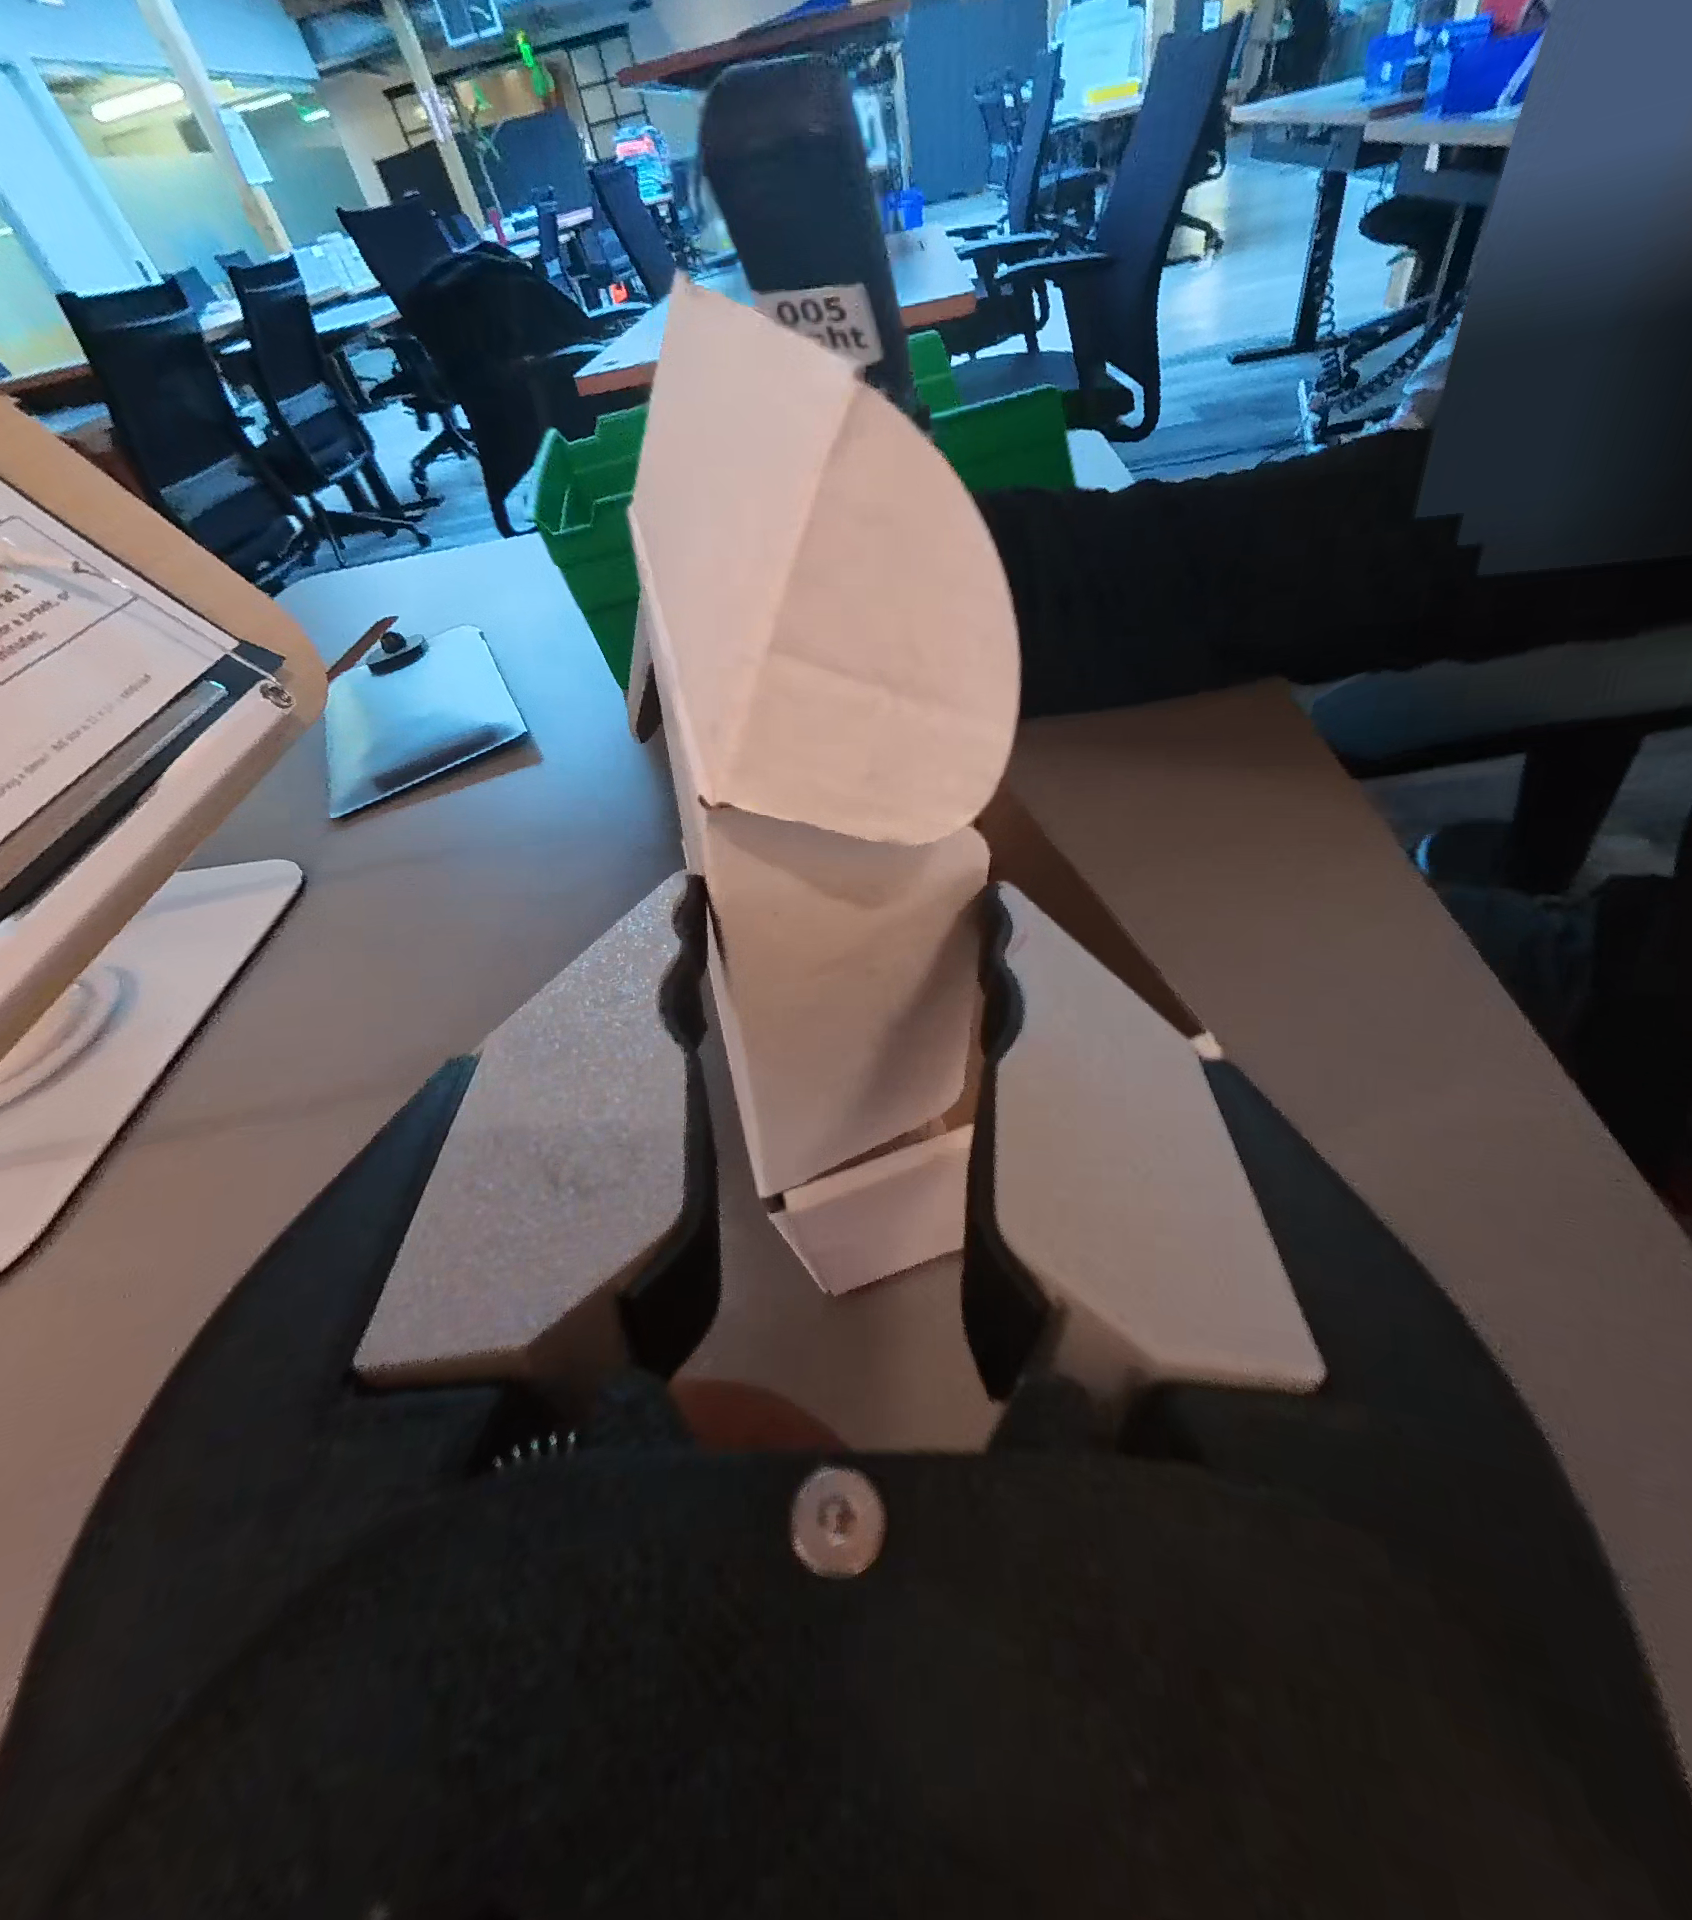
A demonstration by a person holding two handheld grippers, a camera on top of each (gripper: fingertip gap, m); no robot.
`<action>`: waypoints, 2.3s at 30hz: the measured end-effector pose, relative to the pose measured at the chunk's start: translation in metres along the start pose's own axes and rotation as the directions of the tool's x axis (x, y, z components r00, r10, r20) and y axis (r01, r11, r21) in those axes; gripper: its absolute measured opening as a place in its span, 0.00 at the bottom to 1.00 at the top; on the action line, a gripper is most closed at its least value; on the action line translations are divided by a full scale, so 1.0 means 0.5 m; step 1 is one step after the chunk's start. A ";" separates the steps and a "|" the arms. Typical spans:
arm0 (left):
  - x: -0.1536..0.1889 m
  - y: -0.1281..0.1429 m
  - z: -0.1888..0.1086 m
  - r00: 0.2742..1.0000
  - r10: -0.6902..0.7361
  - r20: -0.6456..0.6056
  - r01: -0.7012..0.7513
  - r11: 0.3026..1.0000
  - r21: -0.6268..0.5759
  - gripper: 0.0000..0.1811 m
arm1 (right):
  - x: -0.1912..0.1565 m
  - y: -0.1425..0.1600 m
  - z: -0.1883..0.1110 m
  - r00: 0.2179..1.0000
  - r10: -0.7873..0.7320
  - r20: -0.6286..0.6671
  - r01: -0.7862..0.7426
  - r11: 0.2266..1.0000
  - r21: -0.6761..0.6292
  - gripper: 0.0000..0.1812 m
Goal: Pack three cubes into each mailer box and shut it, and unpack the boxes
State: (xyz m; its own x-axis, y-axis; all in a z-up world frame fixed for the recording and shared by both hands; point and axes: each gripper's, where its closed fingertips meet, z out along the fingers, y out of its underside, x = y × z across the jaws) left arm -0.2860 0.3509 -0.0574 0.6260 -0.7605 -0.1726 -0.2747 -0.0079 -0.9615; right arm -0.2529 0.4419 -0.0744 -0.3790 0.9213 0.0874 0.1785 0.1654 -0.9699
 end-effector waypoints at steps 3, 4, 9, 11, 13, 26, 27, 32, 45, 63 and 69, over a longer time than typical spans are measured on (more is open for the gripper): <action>0.006 0.003 0.002 0.999 0.048 0.003 -0.048 0.999 -0.009 0.28 | -0.006 0.011 -0.001 0.996 -0.091 -0.018 0.090 0.995 -0.040 0.21; 0.007 0.004 0.004 0.998 0.055 0.005 -0.054 0.998 -0.014 0.28 | -0.010 0.013 -0.003 0.997 -0.081 0.003 0.081 0.996 -0.044 0.22; 0.011 0.009 0.004 0.995 0.099 0.010 -0.099 0.995 -0.032 0.28 | -0.038 0.015 -0.018 0.991 0.033 0.131 -0.025 0.998 -0.060 0.37; 0.011 0.010 0.004 0.993 0.114 0.013 -0.113 0.993 -0.033 0.28 | -0.048 0.008 -0.028 0.985 0.053 0.166 -0.044 0.998 -0.053 0.41; 0.010 0.009 0.001 0.996 0.094 0.008 -0.094 0.995 -0.023 0.28 | -0.046 -0.002 -0.042 0.984 0.051 0.170 -0.046 0.999 -0.028 0.41; 0.011 0.001 -0.018 0.995 -0.048 -0.090 0.057 0.993 0.101 0.28 | -0.054 -0.017 -0.050 0.976 0.034 0.217 -0.048 0.997 0.059 0.23; 0.011 0.000 -0.021 0.994 -0.057 -0.097 0.067 0.992 0.107 0.28 | -0.060 -0.019 -0.053 0.971 0.032 0.235 -0.047 0.997 0.060 0.22; 0.013 -0.004 -0.033 0.980 -0.123 -0.159 0.148 0.977 0.152 0.27 | -0.087 -0.026 -0.058 0.952 0.047 0.303 -0.066 0.997 0.051 0.25; 0.024 -0.003 -0.030 0.985 -0.082 -0.155 0.102 0.987 0.122 0.28 | -0.084 -0.017 -0.052 0.950 0.070 0.305 -0.085 0.996 0.035 0.30; 0.025 0.009 -0.005 0.996 0.005 -0.084 -0.003 1.000 0.026 0.27 | -0.101 -0.015 -0.040 0.960 -0.026 0.278 0.019 0.999 0.028 0.29; 0.043 0.022 0.004 0.991 0.122 -0.060 -0.127 0.988 -0.087 0.27 | -0.106 0.000 -0.040 0.959 -0.070 0.273 0.076 0.997 -0.011 0.30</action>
State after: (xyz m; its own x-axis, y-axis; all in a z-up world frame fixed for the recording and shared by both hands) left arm -0.2740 0.3357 -0.0723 0.5426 -0.7935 -0.2756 -0.4149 0.0321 -0.9093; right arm -0.2148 0.4001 -0.0748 -0.6240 0.7762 0.0899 0.1589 0.2386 -0.9580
